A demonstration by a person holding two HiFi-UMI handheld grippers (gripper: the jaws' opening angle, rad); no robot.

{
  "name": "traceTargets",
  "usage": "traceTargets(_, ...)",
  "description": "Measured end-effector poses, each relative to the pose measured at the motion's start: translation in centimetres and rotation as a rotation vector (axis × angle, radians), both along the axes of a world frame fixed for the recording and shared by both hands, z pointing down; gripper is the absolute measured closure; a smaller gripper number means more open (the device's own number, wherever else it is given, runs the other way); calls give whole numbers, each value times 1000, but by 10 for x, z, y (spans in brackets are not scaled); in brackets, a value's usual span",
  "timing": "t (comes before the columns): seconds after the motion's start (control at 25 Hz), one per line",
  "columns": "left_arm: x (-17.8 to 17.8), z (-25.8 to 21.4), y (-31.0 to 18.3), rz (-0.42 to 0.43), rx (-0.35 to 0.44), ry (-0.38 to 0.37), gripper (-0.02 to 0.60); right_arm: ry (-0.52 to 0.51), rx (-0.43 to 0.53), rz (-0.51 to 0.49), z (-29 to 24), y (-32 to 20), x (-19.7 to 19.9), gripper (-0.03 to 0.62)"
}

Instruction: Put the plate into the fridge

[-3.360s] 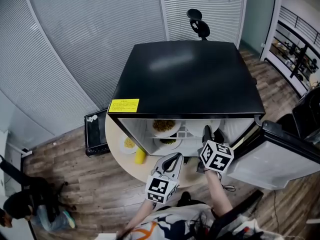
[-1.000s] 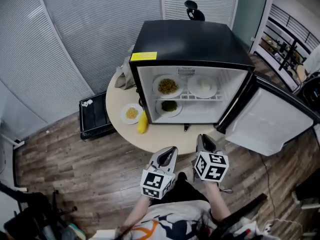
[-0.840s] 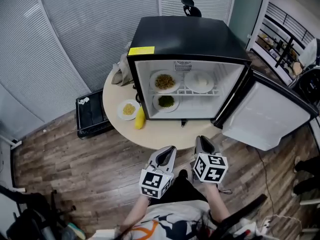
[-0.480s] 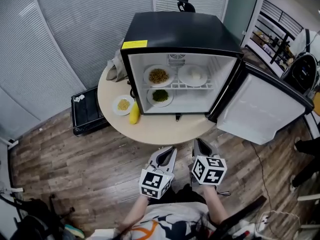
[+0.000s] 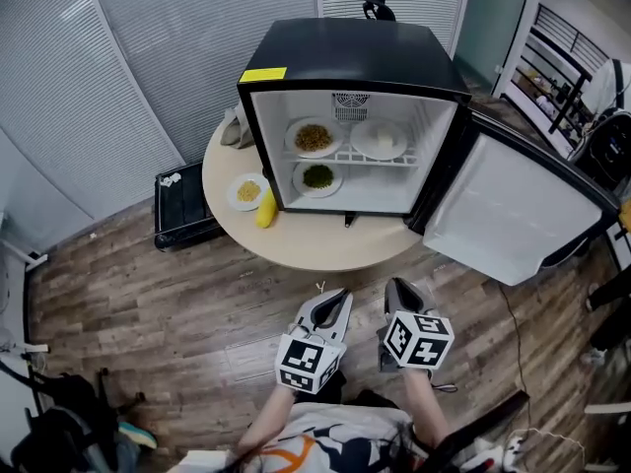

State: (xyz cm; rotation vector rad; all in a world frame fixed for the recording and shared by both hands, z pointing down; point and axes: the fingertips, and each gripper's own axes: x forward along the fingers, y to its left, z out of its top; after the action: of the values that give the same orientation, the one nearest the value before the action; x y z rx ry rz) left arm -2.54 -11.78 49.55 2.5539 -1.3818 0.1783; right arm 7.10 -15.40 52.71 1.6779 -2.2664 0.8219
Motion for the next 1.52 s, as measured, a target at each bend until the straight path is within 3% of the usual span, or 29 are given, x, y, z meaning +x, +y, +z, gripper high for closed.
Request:
traceTargets(0.64, 71, 5, 97, -84, -7, -20, 569, -25, -16, -113, 9, 93, 65, 557)
traceTargets(1.0, 84, 3, 135, -119, 10, -22, 569, -54, -32, -185, 11, 141, 73, 557)
traceTargets(1.52, 92, -6, 165, -126, 43, -39, 570, -95, -25, -239, 5, 169, 66, 557)
